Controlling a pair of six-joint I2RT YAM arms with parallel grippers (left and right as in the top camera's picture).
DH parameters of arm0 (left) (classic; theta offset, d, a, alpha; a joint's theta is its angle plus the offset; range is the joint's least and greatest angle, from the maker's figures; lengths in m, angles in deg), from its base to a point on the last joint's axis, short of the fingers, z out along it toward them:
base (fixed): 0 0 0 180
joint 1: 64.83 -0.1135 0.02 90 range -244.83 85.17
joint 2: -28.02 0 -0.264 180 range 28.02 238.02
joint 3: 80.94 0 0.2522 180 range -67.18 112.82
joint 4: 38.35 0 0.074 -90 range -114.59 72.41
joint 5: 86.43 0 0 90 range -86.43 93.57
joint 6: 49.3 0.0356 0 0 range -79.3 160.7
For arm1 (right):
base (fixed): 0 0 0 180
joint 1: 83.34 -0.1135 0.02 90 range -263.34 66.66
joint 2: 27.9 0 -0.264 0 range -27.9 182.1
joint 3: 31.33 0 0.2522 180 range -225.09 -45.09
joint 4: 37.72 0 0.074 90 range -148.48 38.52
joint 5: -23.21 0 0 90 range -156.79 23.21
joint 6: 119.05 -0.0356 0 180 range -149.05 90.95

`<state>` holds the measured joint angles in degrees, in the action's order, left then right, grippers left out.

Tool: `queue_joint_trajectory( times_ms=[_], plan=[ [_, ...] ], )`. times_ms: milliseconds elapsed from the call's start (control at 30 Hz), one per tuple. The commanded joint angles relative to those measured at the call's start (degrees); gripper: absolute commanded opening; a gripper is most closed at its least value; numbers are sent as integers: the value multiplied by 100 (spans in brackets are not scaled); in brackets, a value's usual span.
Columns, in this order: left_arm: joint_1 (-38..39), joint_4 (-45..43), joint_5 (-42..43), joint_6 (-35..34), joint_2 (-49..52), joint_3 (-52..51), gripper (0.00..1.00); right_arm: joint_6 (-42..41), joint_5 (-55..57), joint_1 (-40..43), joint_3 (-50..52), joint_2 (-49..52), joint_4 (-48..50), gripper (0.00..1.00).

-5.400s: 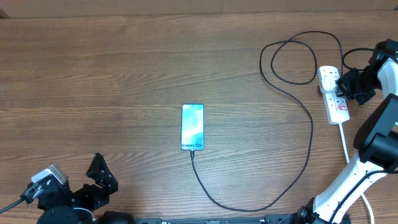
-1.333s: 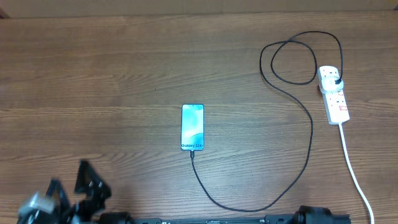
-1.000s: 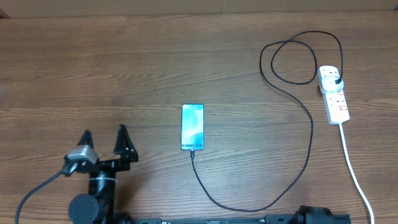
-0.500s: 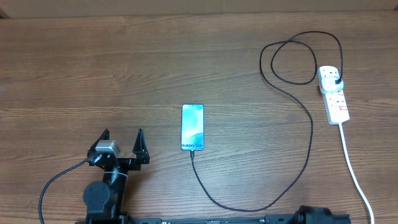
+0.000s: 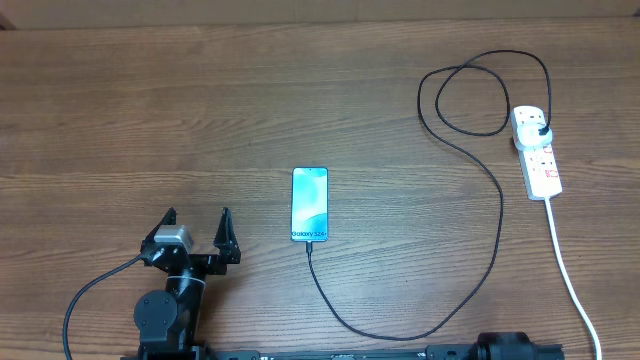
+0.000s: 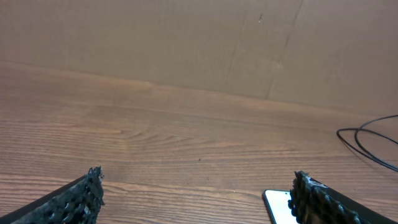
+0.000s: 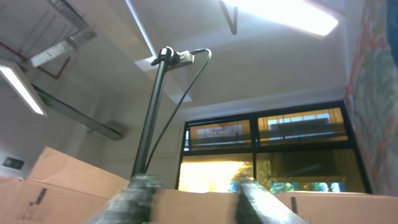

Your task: Plug charger to phone and switch on socket

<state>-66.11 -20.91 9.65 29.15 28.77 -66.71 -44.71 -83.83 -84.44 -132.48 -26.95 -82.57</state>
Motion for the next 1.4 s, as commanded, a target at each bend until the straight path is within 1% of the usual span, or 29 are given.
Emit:
queue_joint_trajectory(
  times_ms=[0,133,167,233,367,400,500,533,633,800,900,1067,1233,1367],
  plan=[
    [-46,15,96,127,-44,-20,100,118,317,-76,-4,-63,125,100],
    [-46,15,96,127,-44,-20,100,118,739,-76,249,-61,599,100],
    [-46,15,98,127,-44,-20,100,116,1132,-76,466,-61,634,100],
    [-46,15,98,127,-44,-20,99,61,1513,-76,837,-59,638,100],
    [-46,15,98,127,-44,-20,100,52,1596,-76,2232,-48,730,100],
    [-46,15,98,127,-44,-20,100,50,1591,-76,2861,-46,887,100],
    [-46,15,98,127,-44,-20,100,50,1591,-76,4216,-46,1414,100],
    [-46,15,98,127,-44,-20,99,50,1591,-76,4391,-46,1484,100],
    [-46,15,98,127,-44,-20,99,50,1589,-76,5674,-46,1991,100],
    [-46,15,96,127,-44,-20,99,50,1589,-76,7208,-46,2625,100],
    [-46,15,96,127,-44,-20,100,48,1589,-76,7746,-46,2813,100],
    [-46,15,96,127,-44,-20,100,52,1591,-76,8334,-46,2787,100],
    [-46,15,96,127,-44,-20,100,52,1600,-76,8706,-46,2822,100],
    [-46,15,98,127,-44,-20,100,70,1611,-76,8695,-24,2632,100]
  ],
)
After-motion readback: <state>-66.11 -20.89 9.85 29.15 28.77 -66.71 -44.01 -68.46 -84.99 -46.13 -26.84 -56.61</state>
